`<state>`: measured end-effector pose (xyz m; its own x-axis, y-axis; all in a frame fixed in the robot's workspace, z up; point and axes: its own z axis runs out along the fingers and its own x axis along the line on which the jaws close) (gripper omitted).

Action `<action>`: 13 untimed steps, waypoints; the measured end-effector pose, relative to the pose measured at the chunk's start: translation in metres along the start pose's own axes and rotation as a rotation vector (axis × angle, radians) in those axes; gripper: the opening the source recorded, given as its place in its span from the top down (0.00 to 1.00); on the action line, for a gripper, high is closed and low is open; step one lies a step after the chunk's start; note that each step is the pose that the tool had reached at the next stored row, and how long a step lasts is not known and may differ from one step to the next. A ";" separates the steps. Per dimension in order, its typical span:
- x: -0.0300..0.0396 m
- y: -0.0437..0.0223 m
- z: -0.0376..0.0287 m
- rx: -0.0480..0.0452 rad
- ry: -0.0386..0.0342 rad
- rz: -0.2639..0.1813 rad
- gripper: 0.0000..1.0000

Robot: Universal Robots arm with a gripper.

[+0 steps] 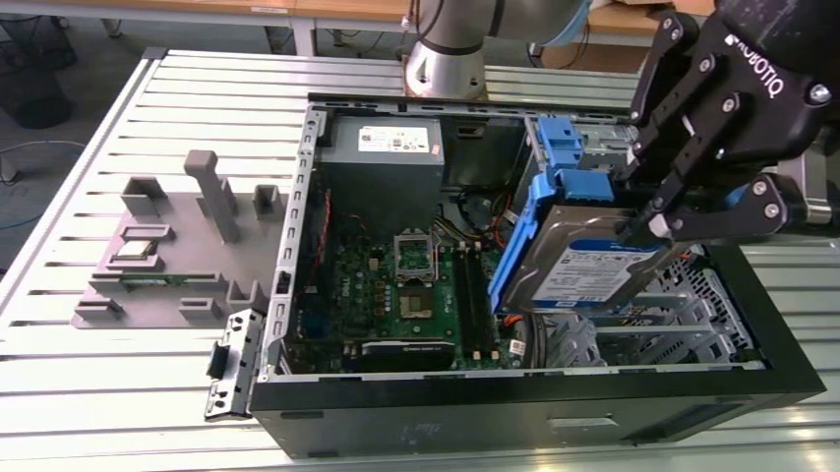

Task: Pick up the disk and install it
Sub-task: 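Insert the disk into the insertion slot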

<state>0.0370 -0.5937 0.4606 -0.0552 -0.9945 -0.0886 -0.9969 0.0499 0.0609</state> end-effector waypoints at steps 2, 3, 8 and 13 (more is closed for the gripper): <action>-0.0001 -0.0054 -0.0002 0.0000 -0.0001 0.001 0.65; -0.0002 -0.0083 -0.0004 0.0000 0.0000 0.001 0.65; -0.0011 -0.0253 -0.0010 0.0000 -0.0001 0.001 0.65; -0.0022 -0.0462 -0.0017 -0.0003 -0.0001 0.001 0.65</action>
<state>0.0833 -0.5939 0.4596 -0.0565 -0.9945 -0.0886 -0.9968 0.0512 0.0613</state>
